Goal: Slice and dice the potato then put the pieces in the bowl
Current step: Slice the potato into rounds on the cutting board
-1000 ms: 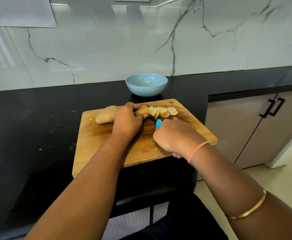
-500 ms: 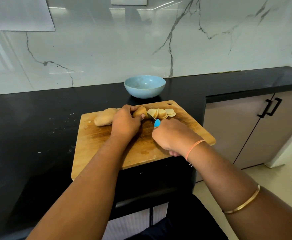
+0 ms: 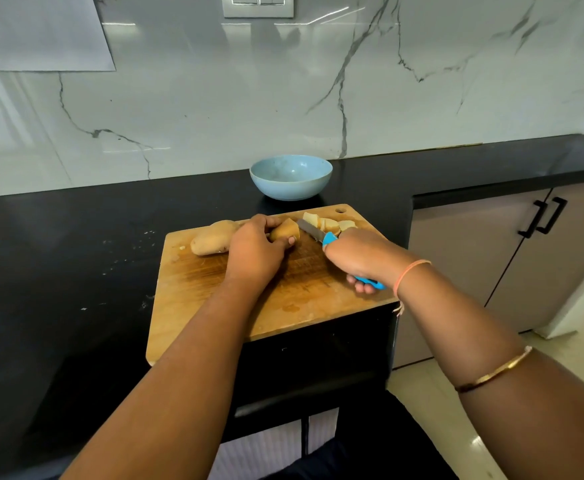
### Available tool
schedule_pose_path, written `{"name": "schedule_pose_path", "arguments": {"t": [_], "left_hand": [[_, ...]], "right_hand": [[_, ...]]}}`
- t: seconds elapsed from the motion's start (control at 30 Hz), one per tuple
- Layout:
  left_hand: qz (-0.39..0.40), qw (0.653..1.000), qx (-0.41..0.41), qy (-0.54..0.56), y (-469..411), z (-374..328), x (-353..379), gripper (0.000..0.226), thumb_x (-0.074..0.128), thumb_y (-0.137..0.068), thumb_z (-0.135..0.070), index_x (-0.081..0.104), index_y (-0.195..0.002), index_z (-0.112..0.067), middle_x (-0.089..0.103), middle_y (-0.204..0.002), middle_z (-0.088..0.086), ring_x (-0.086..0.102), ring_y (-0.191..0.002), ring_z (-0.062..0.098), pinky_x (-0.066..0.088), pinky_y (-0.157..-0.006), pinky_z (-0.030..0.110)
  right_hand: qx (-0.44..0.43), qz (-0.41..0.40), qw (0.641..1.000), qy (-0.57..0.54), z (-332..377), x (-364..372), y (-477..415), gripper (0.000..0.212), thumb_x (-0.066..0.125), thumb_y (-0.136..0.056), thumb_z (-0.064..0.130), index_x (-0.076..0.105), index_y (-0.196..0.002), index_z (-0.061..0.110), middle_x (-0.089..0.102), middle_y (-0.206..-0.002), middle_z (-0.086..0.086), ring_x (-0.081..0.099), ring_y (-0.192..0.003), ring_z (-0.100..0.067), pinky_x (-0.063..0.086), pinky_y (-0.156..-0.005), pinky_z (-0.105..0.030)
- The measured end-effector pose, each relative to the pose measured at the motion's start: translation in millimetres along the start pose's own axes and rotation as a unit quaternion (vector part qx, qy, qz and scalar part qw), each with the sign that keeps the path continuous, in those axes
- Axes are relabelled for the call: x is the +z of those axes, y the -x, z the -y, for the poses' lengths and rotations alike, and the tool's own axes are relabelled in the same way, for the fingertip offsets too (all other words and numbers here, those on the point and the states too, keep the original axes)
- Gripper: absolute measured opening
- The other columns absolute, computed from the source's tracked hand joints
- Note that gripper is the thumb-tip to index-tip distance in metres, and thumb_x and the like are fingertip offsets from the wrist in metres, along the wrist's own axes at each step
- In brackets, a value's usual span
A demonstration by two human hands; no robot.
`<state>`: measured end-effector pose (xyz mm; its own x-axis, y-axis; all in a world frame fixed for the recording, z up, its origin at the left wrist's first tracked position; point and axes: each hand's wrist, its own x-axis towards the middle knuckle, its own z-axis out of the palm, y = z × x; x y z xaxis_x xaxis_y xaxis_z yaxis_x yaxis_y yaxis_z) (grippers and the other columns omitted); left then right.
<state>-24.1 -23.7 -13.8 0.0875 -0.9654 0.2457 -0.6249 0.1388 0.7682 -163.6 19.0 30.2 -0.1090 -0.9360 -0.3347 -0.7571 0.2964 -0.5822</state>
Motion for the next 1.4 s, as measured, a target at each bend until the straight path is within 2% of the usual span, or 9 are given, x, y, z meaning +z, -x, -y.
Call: {"name": "schedule_pose_path", "arguments": {"t": [0.2, 0.33, 0.5, 0.53, 0.67, 1.07, 1.2, 1.33, 1.4], "left_hand": [[0.007, 1.0, 0.004, -0.005, 0.3, -2.0, -1.2, 0.041, 0.067, -0.088, -0.022, 0.057, -0.128, -0.018, 0.059, -0.125, -0.003, 0.052, -0.106, 0.008, 0.042, -0.086, 0.021], [0.005, 1.0, 0.011, -0.017, 1.1, -2.2, -1.6, 0.042, 0.065, -0.09, -0.02, 0.056, -0.131, -0.019, 0.059, -0.128, -0.002, 0.053, -0.109, 0.009, 0.04, -0.085, 0.019], [0.003, 1.0, 0.008, -0.016, 0.4, -2.2, 0.5, 0.042, 0.065, -0.089, -0.021, 0.057, -0.13, -0.02, 0.059, -0.128, -0.002, 0.054, -0.108, 0.009, 0.045, -0.091, 0.024], [0.003, 1.0, 0.007, -0.016, 0.4, -2.6, 0.7, 0.042, 0.065, -0.089, -0.022, 0.056, -0.131, -0.02, 0.059, -0.128, -0.002, 0.054, -0.109, 0.011, 0.046, -0.093, 0.026], [0.003, 1.0, 0.003, -0.022, 0.1, -3.4, -0.7, 0.044, 0.065, -0.089, -0.023, 0.055, -0.132, -0.019, 0.058, -0.131, -0.001, 0.054, -0.114, 0.013, 0.046, -0.096, 0.028], [0.007, 1.0, 0.0, -0.027, 0.3, -3.9, -2.3, 0.05, 0.07, -0.085, -0.024, 0.055, -0.132, -0.017, 0.058, -0.133, -0.001, 0.056, -0.117, 0.015, 0.048, -0.098, 0.031], [0.006, 1.0, 0.009, -0.011, 0.6, -2.5, -4.0, 0.047, 0.071, -0.083, -0.02, 0.059, -0.128, -0.013, 0.06, -0.129, 0.001, 0.057, -0.115, 0.016, 0.048, -0.099, 0.031], [0.011, 1.0, 0.024, -0.002, 0.8, -1.3, -4.1, 0.043, 0.07, -0.084, -0.015, 0.061, -0.126, -0.012, 0.062, -0.126, 0.003, 0.059, -0.112, 0.017, 0.049, -0.099, 0.034], [0.012, 0.999, 0.033, -0.003, 1.0, 0.6, -3.7, 0.04, 0.069, -0.085, -0.013, 0.062, -0.125, -0.011, 0.063, -0.123, 0.003, 0.059, -0.111, 0.017, 0.05, -0.098, 0.034]], "right_hand": [[-0.018, -0.006, 1.0, 0.01, -4.7, -7.0, -11.5, 0.022, 0.039, -0.098, 0.031, 0.044, -0.107, 0.011, 0.049, -0.063, -0.005, 0.042, -0.04, -0.012, 0.035, -0.035, -0.011], [-0.002, 0.014, 0.998, -0.058, -6.8, -5.7, -3.4, 0.027, 0.041, -0.097, 0.035, 0.043, -0.109, 0.011, 0.049, -0.059, -0.004, 0.042, -0.033, -0.01, 0.037, -0.037, -0.013], [-0.058, 0.012, 0.995, -0.084, -6.1, 4.4, 20.6, 0.024, 0.037, -0.1, 0.037, 0.044, -0.107, 0.015, 0.054, -0.056, -0.003, 0.046, -0.035, -0.01, 0.04, -0.038, -0.019], [-0.056, 0.015, 0.995, -0.079, -5.3, 6.8, 23.8, 0.025, 0.036, -0.1, 0.038, 0.045, -0.105, 0.015, 0.055, -0.056, -0.002, 0.047, -0.035, -0.009, 0.041, -0.038, -0.019], [-0.079, -0.015, 0.997, -0.016, -0.5, 16.0, 24.6, 0.042, 0.033, -0.101, 0.042, 0.037, -0.135, 0.018, 0.056, -0.073, -0.004, 0.048, -0.041, -0.009, 0.041, -0.037, -0.018], [-0.04, -0.007, 0.996, 0.079, 14.1, 18.2, 30.1, 0.041, 0.031, -0.102, 0.039, 0.037, -0.133, 0.013, 0.058, -0.077, -0.007, 0.05, -0.042, -0.011, 0.045, -0.041, -0.018], [-0.032, 0.0, 0.99, 0.134, 29.9, 10.5, 32.2, 0.042, 0.033, -0.1, 0.027, 0.036, -0.137, 0.005, 0.059, -0.08, -0.013, 0.056, -0.053, -0.018, 0.051, -0.054, -0.025], [-0.064, -0.013, 0.982, 0.179, 40.2, 9.2, 25.2, 0.051, 0.034, -0.098, 0.014, 0.026, -0.147, 0.004, 0.06, -0.109, -0.017, 0.054, -0.079, -0.025, 0.046, -0.064, -0.027], [-0.074, -0.013, 0.981, 0.181, 44.4, 8.8, 23.7, 0.051, 0.032, -0.099, 0.014, 0.023, -0.148, 0.003, 0.055, -0.087, -0.014, 0.054, -0.075, -0.024, 0.048, -0.066, -0.029]]}}
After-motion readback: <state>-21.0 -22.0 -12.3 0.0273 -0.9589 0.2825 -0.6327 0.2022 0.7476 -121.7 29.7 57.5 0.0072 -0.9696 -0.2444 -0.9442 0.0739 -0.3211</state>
